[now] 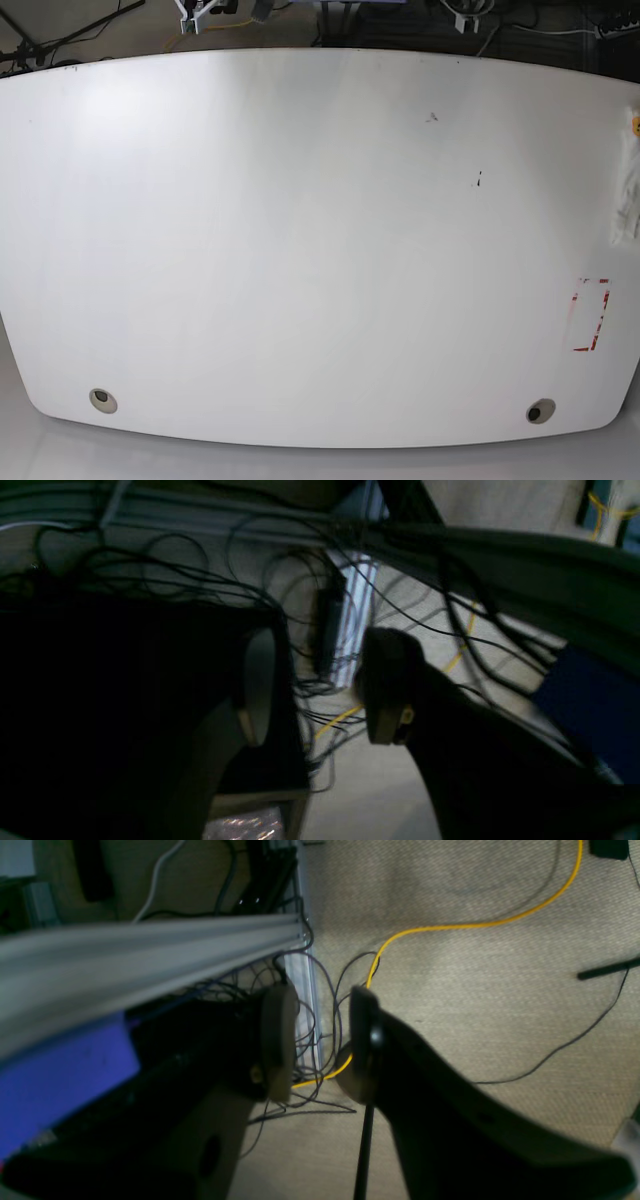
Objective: Fold the T-shirt properly
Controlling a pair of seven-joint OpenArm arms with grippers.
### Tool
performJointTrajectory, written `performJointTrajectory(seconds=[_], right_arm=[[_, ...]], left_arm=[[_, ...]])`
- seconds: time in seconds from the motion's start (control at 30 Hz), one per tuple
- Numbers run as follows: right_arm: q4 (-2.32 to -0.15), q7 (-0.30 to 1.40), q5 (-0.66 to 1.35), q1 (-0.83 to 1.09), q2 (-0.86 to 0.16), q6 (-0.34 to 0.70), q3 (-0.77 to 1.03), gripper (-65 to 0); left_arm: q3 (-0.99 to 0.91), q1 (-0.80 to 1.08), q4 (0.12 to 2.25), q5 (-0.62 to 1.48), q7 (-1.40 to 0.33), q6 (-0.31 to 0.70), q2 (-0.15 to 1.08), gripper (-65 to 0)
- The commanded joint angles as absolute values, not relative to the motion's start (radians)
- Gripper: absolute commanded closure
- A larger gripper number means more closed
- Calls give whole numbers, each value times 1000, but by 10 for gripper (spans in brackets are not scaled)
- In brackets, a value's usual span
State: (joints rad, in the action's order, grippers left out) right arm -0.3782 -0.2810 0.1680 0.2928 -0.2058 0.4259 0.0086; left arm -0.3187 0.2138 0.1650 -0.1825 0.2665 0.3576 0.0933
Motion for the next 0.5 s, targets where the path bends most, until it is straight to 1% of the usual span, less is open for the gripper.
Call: performJointTrajectory(seconds=[0.0,0.2,0.3,0.47], right_arm=[[-341,-289,173,278,-216,433,10,-178],[-274,-288,170,209,-216,433,8,-179],[-259,-288,114,191,-214,433,8,-179],[-262,-288,19,186,-208,433,10,-179]], left_arm=[[-320,191,107,-206,277,352,99,-257],[-320,113,12,-262,277,205,96,-257],[-320,110,0,-266,277,179,94,-257],[-320,102,0,-266,277,171,93,-257]])
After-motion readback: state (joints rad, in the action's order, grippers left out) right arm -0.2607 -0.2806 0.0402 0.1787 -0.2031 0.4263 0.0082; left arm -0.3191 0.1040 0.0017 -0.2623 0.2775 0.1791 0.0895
